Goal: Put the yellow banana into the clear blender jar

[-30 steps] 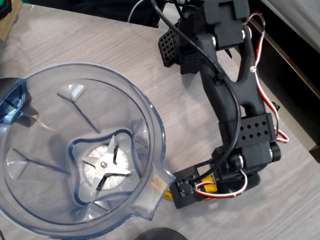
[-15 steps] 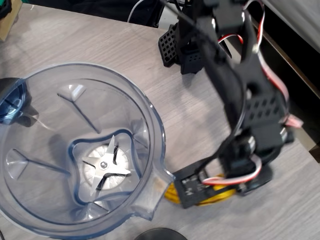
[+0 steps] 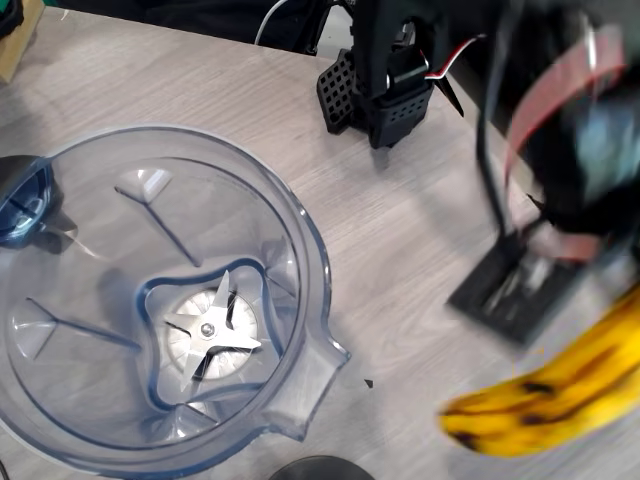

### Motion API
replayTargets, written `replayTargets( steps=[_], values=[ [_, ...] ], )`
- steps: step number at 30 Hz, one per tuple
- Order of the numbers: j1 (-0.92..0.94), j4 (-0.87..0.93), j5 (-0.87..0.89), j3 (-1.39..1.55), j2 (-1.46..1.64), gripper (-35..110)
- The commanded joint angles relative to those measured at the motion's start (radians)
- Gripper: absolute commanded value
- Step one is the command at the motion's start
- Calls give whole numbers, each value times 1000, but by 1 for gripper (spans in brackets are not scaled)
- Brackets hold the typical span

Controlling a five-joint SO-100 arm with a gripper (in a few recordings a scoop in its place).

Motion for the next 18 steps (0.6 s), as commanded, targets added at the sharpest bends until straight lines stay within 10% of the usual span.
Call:
replayTargets(
  steps=[1, 18],
  values=[
    [69, -120, -3, -55, 189, 7],
    [738, -199, 129, -44, 192, 7]
  ],
)
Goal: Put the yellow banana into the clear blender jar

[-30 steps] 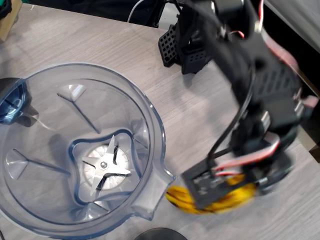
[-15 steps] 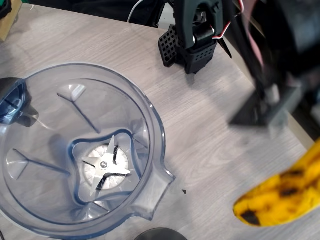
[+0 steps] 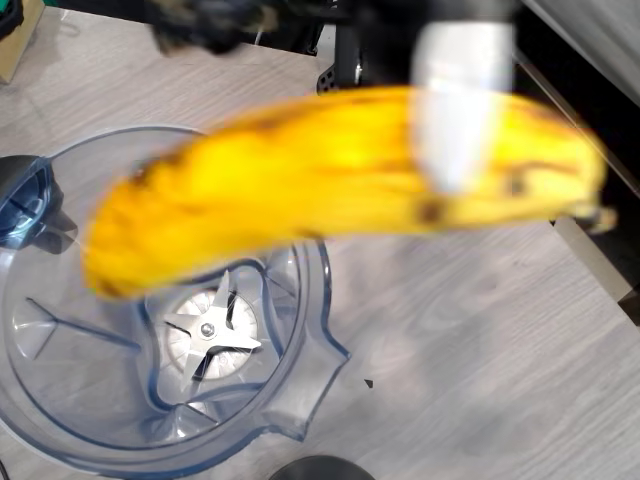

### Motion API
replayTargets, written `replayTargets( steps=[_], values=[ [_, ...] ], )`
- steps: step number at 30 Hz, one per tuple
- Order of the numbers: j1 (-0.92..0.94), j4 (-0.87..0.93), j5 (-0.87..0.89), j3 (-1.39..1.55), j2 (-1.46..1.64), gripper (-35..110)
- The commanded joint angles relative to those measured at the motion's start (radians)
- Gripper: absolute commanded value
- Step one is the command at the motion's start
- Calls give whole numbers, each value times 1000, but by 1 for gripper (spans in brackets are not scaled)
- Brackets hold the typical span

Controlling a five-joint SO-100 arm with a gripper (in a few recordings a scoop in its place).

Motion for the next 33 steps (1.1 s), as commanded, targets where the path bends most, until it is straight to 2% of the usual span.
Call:
replayTargets(
  steps=[1, 10, 13, 17, 21, 28, 29, 32, 33],
  values=[
    [104, 20, 31, -43, -51, 7],
    [206, 141, 107, 3, -215, 8],
    [193, 184, 100, 17, -242, 19],
    [183, 261, 100, 17, -293, 43],
    [186, 305, 98, -18, -299, 43],
    [135, 557, 101, -319, -287, 43],
    [109, 595, 98, -328, -256, 43],
    [-3, 652, 95, -267, -114, 18],
    [-37, 655, 101, -233, -63, 5]
  ],
)
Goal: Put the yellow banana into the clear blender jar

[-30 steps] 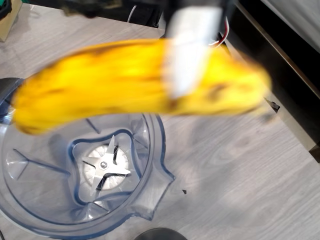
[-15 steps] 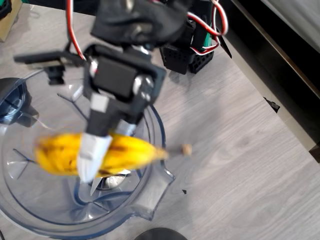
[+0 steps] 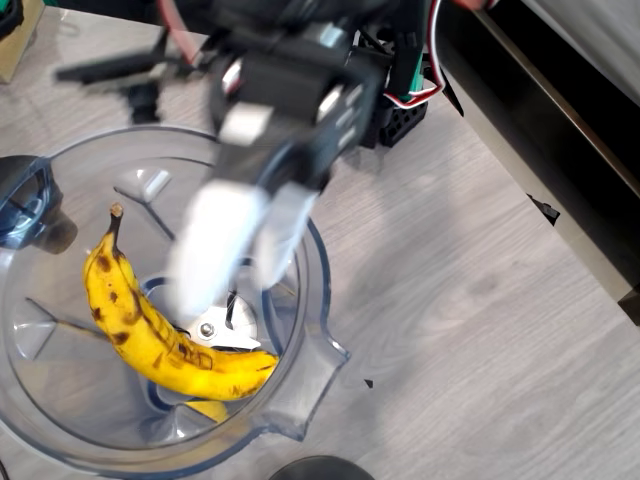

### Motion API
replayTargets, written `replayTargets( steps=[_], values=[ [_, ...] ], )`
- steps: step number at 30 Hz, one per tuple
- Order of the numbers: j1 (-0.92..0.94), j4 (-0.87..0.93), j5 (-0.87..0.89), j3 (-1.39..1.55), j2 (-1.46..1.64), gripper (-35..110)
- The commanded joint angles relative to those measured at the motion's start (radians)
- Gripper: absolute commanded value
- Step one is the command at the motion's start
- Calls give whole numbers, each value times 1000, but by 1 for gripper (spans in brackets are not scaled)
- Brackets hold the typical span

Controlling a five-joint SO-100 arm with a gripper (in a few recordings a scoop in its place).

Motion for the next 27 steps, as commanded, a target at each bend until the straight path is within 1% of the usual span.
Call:
replayTargets(
  steps=[1, 4, 7, 11, 15, 19, 21, 27],
  values=[
    [-127, 29, 5, 66, 195, 0],
    [-215, 43, 14, 219, 319, 0],
    [-247, -3, 14, 520, 480, 0],
    [-230, -101, 8, 936, 723, 0],
    [-210, -166, -23, 1284, 991, 0],
    [-110, -215, -97, 1540, 1201, 0],
    [-74, -238, -124, 1628, 1233, 0],
    [-28, -295, -123, 1845, 1238, 0]
  ],
)
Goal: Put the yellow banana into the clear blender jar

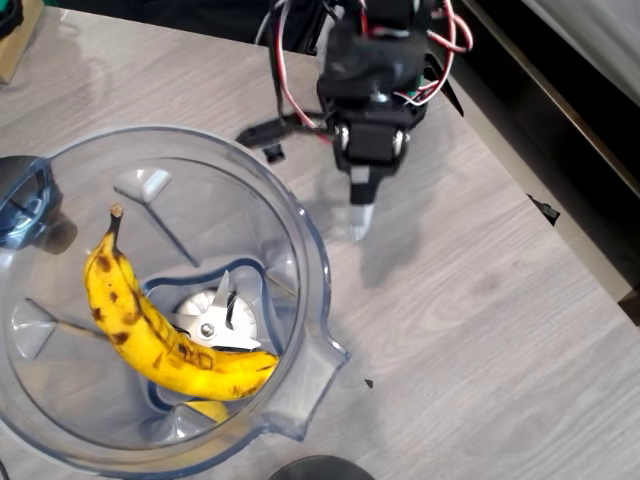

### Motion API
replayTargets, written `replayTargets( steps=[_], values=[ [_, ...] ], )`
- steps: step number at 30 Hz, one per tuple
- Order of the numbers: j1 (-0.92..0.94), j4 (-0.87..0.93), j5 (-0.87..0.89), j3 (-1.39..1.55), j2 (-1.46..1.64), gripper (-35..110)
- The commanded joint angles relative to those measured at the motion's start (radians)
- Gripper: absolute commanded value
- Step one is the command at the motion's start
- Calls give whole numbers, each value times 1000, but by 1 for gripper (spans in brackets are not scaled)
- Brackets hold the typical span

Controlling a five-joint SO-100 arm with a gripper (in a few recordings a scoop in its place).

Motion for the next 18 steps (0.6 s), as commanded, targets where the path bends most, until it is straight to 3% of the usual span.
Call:
replayTargets(
  steps=[1, 5, 9, 18],
  values=[
    [21, -52, -3, 141, 32, 0],
    [41, -20, 81, 230, 32, 0],
    [43, 58, 61, 230, 32, 0],
    [40, 58, 60, 230, 32, 0]
  ],
)
